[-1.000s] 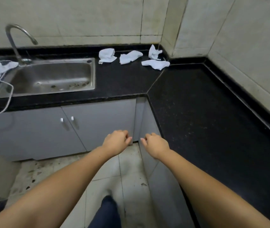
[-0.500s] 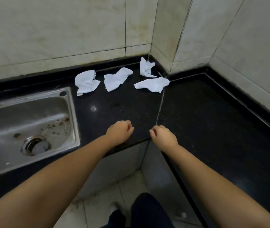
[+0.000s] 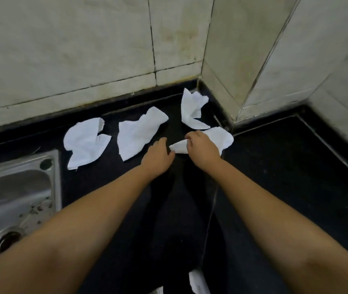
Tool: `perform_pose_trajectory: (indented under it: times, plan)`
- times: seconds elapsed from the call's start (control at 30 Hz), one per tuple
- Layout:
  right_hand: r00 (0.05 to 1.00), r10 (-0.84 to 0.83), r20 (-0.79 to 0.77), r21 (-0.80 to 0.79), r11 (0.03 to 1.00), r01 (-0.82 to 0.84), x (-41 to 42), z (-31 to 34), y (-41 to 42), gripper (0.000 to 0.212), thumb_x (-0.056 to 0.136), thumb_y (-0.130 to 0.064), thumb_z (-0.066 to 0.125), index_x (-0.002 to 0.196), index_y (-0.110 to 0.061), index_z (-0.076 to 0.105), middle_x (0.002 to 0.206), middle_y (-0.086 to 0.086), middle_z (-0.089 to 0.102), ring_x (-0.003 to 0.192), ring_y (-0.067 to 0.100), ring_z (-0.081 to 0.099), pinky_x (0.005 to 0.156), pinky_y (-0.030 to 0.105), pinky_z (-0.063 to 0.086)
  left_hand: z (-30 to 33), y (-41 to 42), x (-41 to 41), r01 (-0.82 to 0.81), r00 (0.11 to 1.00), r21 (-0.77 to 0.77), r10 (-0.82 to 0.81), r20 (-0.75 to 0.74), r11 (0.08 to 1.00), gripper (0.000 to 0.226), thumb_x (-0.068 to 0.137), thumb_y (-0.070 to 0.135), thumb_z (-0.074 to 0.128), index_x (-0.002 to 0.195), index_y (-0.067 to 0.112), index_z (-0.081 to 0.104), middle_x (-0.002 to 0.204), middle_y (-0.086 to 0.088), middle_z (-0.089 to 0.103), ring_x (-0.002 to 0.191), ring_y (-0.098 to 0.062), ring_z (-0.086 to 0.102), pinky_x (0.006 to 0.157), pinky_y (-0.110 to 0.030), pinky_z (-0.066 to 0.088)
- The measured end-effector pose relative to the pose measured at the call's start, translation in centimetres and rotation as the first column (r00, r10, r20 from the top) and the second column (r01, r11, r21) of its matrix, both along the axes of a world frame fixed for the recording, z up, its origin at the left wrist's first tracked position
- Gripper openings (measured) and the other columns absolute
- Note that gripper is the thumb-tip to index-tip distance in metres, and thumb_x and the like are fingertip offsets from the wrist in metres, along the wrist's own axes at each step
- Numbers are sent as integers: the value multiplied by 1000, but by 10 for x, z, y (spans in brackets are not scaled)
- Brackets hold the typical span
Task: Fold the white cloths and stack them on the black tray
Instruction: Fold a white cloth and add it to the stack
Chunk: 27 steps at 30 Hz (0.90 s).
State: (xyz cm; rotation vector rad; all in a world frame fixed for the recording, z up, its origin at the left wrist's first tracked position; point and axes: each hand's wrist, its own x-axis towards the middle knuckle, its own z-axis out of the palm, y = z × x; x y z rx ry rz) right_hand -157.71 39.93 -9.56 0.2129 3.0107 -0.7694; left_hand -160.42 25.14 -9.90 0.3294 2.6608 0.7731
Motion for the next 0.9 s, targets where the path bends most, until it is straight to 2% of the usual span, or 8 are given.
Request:
perform_pose_trajectory:
  times: [0.1, 0.2, 0.33, 0.47, 0.53, 0.63, 0.77, 0.9]
  plan:
    - [991, 124, 43, 34, 992, -125, -30, -13, 6, 43, 96, -11, 42, 139, -8, 42, 143, 12, 42, 130, 27, 41, 103, 39, 38, -21, 21, -25, -69, 996, 21, 67, 60, 997, 64, 90, 29, 54, 143, 4, 28, 138, -20, 43, 126, -36, 44, 103, -48, 40]
    - [966, 229, 124, 113, 964, -243, -40, -29, 11, 51, 93, -18, 49, 142, -13, 39, 150, 9, 34, 139, 25, 31, 111, 39, 27, -38, 34, -35, -86, 992, -25, 88, 94, 996, 50, 90, 29, 56, 131, 3, 43, 130, -20, 47, 121, -34, 46, 98, -42, 41]
    - [963, 230, 143, 130, 960, -248, -33, -46, 16, 30, 91, -24, 51, 118, -15, 61, 137, 7, 47, 127, 25, 42, 104, 38, 29, -51, 29, -30, -79, 992, 57, 72, 106, 995, 11, 90, 22, 55, 85, 12, 55, 102, -14, 57, 100, -27, 53, 75, -28, 37]
    - [987, 151, 57, 103, 982, -156, -15, -31, 9, 20, 93, -25, 52, 105, -13, 63, 114, 6, 59, 109, 23, 53, 107, 38, 30, -32, 16, -12, -76, 997, 281, 65, 49, 957, 12, 88, 17, 57, 79, 11, 55, 77, 1, 51, 74, -14, 49, 58, -15, 33]
    - [995, 102, -1, 29, 994, -102, -6, -10, 0, 16, 92, -22, 53, 99, -12, 63, 100, 6, 63, 97, 23, 57, 102, 38, 36, -16, 5, -4, -85, 996, 411, 68, 57, 908, 11, 88, 20, 58, 81, 12, 57, 77, 1, 56, 72, -12, 51, 63, -15, 39]
    - [998, 6, -62, -179, 984, -17, 11, 29, -18, 14, 90, -15, 50, 95, -14, 63, 89, 5, 65, 84, 18, 58, 79, 33, 46, 4, -12, 4, -52, 998, 562, 23, 59, 826, 8, 87, 21, 60, 90, 14, 63, 88, -1, 64, 82, -17, 60, 73, -30, 49]
    - [993, -107, -48, -455, 888, 73, 33, 71, -40, 21, 87, -7, 45, 81, -18, 62, 69, -8, 57, 59, -4, 50, 55, 7, 38, 29, -29, 20, 18, 996, 610, -69, 61, 792, 16, 88, 23, 63, 101, 14, 66, 101, -4, 65, 95, -18, 62, 82, -28, 50]
    - [970, -216, -106, -580, 807, 116, 55, 98, -47, 27, 90, -5, 43, 83, -24, 60, 78, -9, 58, 67, -3, 48, 60, 9, 38, 40, -47, 47, 30, 993, 654, -99, 69, 756, 10, 90, 14, 59, 95, 10, 67, 96, -5, 67, 92, -14, 63, 84, -26, 50]
